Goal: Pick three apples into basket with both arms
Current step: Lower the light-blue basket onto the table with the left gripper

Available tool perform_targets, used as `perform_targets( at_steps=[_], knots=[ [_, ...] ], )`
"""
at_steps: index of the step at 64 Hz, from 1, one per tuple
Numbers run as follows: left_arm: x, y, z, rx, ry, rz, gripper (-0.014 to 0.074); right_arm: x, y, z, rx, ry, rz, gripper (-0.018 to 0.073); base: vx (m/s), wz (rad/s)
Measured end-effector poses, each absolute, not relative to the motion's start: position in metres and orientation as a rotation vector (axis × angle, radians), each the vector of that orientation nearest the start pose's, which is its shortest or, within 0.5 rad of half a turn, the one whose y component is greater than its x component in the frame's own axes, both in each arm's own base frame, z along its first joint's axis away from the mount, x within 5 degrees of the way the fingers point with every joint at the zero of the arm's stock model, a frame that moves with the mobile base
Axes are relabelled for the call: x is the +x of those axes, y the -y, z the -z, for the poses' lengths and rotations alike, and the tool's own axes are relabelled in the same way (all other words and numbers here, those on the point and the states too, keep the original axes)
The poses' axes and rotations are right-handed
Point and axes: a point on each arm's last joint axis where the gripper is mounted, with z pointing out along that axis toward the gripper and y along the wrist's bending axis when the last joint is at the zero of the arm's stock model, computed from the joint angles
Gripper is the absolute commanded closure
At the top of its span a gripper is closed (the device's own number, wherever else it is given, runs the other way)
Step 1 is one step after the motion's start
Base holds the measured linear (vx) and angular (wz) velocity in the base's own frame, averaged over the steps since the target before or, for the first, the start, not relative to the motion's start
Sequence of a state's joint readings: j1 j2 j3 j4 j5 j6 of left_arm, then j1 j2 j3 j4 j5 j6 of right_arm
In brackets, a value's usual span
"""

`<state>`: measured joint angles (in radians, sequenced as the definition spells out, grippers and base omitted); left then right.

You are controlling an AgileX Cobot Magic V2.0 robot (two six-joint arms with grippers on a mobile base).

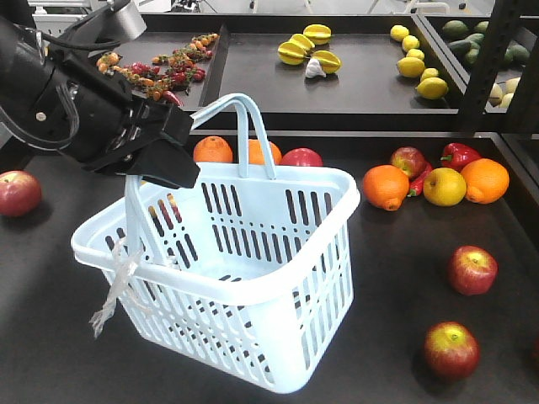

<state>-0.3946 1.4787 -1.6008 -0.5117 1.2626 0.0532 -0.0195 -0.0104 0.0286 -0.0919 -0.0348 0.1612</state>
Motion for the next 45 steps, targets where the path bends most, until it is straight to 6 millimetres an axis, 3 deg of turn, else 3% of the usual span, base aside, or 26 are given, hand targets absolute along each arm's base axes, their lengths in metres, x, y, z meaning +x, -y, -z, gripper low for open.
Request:
perform_targets(
  at_steps=[16, 33, 45],
  knots=[
    [0.265, 0.155, -0.418, 0.632, -2.398, 0.761, 0.0604, 0.056, 0.001, -0.207, 0.063, -1.466, -0.043, 0.0564, 0.0, 0.0],
    [0.274, 0.157, -0.421, 1.004, -2.108, 0.577, 0.0604, 0.056, 0.001, -0.207, 0.063, -1.466, -0.043, 0.0564, 0.0, 0.0],
    [0.291, 0.172, -0.4, 1.186, -2.025, 0.614, 0.0604, 0.056, 0.001, -0.207, 0.063, -1.466, -0.043, 0.0564, 0.0, 0.0]
  ],
)
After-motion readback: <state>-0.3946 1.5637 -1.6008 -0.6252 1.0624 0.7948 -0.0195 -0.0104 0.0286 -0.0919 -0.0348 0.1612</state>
